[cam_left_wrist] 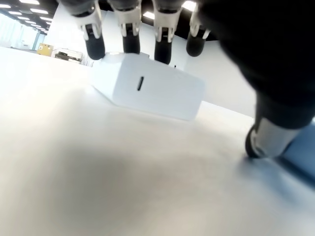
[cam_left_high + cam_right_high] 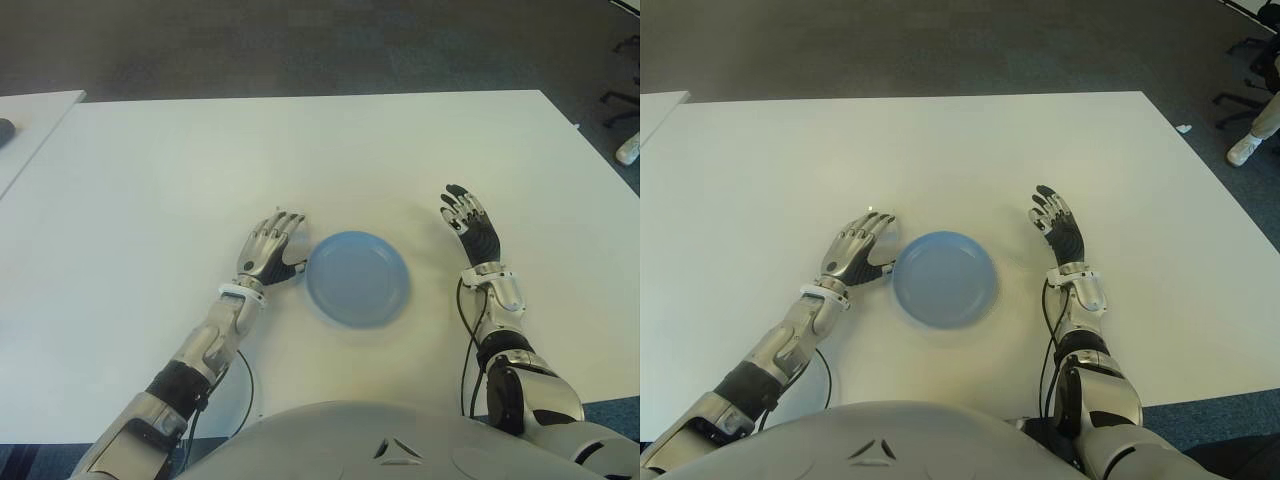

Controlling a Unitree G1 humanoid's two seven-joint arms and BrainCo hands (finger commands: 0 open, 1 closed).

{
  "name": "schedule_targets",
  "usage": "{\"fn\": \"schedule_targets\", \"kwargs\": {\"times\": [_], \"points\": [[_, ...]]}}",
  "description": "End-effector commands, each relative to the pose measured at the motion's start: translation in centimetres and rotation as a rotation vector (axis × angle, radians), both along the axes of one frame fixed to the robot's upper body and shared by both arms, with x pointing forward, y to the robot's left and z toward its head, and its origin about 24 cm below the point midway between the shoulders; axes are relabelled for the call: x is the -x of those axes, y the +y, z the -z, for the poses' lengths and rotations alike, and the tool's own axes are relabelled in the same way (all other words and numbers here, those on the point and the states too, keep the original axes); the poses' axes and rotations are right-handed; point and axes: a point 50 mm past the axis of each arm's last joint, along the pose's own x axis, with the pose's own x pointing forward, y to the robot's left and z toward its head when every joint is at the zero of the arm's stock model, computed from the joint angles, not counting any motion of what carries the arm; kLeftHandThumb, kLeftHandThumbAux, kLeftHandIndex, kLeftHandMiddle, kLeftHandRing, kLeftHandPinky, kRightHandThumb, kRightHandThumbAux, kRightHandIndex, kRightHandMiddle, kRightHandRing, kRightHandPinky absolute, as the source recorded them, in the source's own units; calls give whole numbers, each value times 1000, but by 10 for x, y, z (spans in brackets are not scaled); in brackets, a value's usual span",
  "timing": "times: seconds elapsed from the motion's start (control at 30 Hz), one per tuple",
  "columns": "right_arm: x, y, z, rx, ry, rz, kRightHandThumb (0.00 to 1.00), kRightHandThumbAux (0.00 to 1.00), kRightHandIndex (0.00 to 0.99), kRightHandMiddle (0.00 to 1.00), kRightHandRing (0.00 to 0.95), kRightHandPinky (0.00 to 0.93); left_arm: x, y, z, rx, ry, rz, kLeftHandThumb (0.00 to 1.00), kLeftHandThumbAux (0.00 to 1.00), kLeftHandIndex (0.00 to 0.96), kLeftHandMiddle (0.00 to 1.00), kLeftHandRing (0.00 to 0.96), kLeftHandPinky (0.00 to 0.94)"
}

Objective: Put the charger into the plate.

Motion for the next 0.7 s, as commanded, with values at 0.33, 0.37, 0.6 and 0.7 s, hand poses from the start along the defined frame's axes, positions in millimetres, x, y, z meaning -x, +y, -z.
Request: {"fn": "schedule_targets", "kwargs": {"times": [0.33, 0.37, 0.6, 0.7], "points": [[28, 20, 37, -80, 157, 3, 248, 666, 121, 101, 80, 65, 23, 1, 10, -53, 64, -15, 6, 568, 83, 116, 100, 103], [28, 20, 37, -80, 157, 3, 248, 666, 121, 101, 80, 65, 24, 1, 10, -54, 62, -14, 4, 565, 82, 114, 96, 97], [27, 21, 37, -80, 159, 3, 248, 666, 121, 101, 80, 65, 36, -4, 7, -62, 63, -21, 0, 562, 83, 113, 84, 72], [27, 21, 37, -80, 159, 3, 248, 666, 121, 101, 80, 65, 38, -5, 7, -70, 73, -29, 0, 561, 79, 109, 80, 69]]}}
